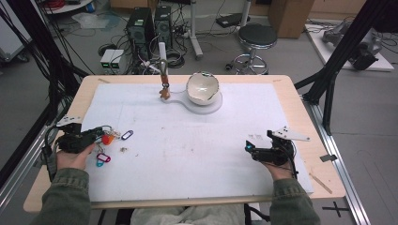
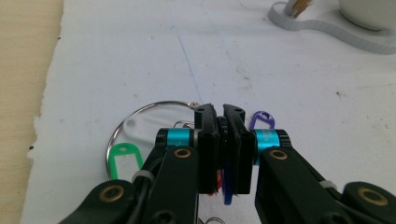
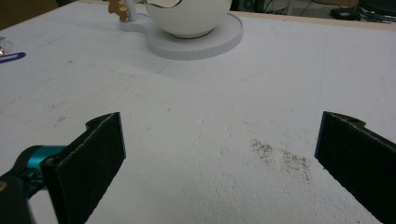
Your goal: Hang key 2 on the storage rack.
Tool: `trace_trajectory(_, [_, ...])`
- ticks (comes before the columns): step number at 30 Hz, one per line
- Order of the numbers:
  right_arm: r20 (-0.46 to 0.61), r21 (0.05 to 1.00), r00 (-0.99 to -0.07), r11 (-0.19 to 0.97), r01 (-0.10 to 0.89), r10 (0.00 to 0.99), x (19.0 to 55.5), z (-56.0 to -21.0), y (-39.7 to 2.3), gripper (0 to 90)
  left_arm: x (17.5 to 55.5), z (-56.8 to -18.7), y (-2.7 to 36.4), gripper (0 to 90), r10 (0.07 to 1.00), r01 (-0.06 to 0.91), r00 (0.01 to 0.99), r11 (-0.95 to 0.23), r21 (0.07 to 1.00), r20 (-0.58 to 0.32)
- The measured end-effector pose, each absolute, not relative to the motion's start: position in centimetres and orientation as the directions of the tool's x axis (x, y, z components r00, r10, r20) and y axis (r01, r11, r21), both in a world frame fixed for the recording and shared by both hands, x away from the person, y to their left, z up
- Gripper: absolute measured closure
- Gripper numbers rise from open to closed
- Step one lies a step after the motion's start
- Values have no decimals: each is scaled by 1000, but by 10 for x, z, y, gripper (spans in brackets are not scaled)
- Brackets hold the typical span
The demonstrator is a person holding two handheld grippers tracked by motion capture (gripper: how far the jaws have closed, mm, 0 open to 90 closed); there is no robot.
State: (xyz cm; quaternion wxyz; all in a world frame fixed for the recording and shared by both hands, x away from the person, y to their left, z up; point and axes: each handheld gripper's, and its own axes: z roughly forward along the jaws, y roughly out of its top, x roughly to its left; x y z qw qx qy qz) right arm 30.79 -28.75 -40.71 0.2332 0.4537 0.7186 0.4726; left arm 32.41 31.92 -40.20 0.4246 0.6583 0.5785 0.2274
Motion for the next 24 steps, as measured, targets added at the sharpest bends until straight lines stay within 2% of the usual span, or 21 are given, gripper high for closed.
trace_trajectory(24, [99, 896, -478, 131, 425, 873, 308, -407, -292, 9, 314, -371, 311, 841, 949, 450, 251, 63, 891, -193])
